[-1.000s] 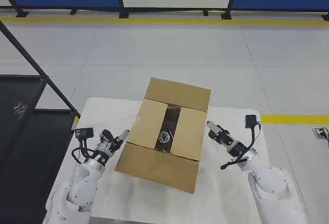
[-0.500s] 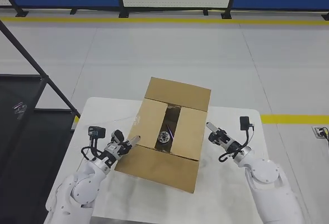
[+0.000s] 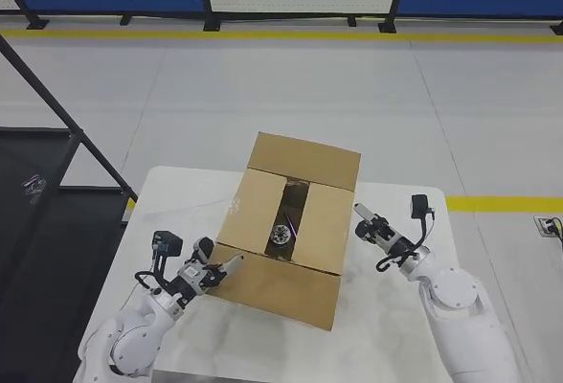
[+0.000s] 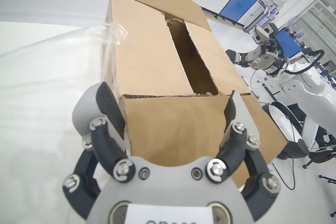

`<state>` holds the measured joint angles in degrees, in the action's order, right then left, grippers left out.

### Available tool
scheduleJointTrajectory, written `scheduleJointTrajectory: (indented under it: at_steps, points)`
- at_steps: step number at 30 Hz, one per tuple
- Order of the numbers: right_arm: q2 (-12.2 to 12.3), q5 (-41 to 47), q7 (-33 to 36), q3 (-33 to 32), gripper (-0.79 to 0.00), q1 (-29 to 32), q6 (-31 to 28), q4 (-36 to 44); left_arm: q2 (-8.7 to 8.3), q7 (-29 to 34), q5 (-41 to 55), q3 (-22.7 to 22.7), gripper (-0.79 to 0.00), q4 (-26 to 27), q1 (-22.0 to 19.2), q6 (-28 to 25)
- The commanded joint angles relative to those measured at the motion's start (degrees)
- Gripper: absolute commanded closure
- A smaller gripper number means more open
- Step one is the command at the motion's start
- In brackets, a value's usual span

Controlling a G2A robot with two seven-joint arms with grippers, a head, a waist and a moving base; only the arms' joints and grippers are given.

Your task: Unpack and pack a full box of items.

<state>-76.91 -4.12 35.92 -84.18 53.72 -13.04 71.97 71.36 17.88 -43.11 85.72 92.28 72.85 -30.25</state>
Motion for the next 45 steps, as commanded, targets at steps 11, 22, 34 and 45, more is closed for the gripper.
scheduleJointTrajectory:
  at_steps: [11, 22, 34, 45]
  points:
    - [-0.26, 6.99, -5.23, -0.15, -0.785, 0.53, -4.83, -1.13, -0.72, 2.46, 2.65, -0.26, -0.785, 4.37, 3.1, -1.95]
    - [-0.36, 7.23, -7.69, -0.23, -0.785, 0.21, -4.29, -1.92, -1.91, 0.74, -9.53, 3.16, -0.785, 7.08, 11.93, -0.32]
    - [-1.2, 10.97, -13.55, 2.06, -0.785, -3.48, -8.48, -6.35, -2.89, 6.04, 1.63, 1.56, -0.785, 6.12, 13.45, -12.04]
    - [-2.51, 8.95, -23.22, 5.7, -0.785, -10.6, -10.22, -13.75, -3.7, 8.59, 5.81, -0.7, -0.785, 7.48, 12.01, -16.73]
